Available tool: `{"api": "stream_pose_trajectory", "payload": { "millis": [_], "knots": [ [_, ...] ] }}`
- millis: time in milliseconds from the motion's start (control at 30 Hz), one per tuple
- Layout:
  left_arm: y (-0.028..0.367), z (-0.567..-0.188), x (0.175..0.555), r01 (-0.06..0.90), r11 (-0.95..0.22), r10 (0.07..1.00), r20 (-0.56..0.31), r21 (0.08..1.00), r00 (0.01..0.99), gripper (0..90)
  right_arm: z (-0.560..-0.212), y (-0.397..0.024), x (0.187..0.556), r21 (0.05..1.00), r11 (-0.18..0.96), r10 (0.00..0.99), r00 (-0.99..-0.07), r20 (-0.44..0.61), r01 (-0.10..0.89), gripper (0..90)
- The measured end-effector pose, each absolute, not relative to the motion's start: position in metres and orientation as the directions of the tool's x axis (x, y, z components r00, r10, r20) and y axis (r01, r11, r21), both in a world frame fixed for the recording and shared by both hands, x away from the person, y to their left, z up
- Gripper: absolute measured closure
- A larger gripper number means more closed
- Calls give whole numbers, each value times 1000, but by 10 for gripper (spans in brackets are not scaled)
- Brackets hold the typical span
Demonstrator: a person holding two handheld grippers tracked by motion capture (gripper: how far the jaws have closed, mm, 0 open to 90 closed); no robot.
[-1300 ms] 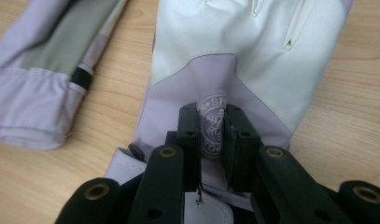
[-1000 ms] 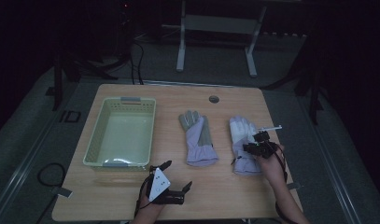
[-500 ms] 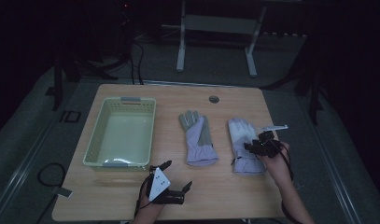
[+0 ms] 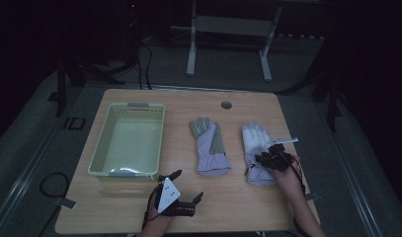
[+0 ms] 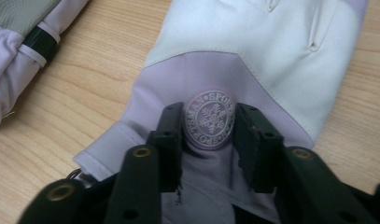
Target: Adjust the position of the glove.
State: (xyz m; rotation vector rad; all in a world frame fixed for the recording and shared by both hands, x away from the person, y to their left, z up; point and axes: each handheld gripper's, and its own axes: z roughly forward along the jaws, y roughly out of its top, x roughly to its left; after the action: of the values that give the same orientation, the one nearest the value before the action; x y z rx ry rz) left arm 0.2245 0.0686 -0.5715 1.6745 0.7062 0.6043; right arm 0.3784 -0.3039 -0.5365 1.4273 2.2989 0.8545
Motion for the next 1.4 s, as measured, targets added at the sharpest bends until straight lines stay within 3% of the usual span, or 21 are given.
{"api": "stream_pose_trajectory", "payload": {
  "millis": [133, 333, 600, 1000, 1400],
  "knots": [
    [69, -572, 224, 133, -158, 730, 25, 978, 683, 40, -536, -302, 377, 628, 306, 895, -442, 67, 716, 739],
    [69, -571, 225, 136, -155, 731, 21, 979, 683, 41, -532, -304, 373, 641, 276, 903, -422, 82, 716, 793],
    [69, -571, 225, 138, -152, 730, 17, 979, 683, 41, -507, -308, 370, 656, 267, 900, -426, 92, 706, 807],
    [69, -571, 224, 134, -155, 731, 22, 979, 682, 41, -444, -304, 369, 713, 262, 891, -446, 80, 650, 807],
    [69, -571, 225, 136, -153, 730, 19, 979, 683, 41, -403, -262, 372, 748, 287, 853, -515, 85, 599, 807]
  ]
}}
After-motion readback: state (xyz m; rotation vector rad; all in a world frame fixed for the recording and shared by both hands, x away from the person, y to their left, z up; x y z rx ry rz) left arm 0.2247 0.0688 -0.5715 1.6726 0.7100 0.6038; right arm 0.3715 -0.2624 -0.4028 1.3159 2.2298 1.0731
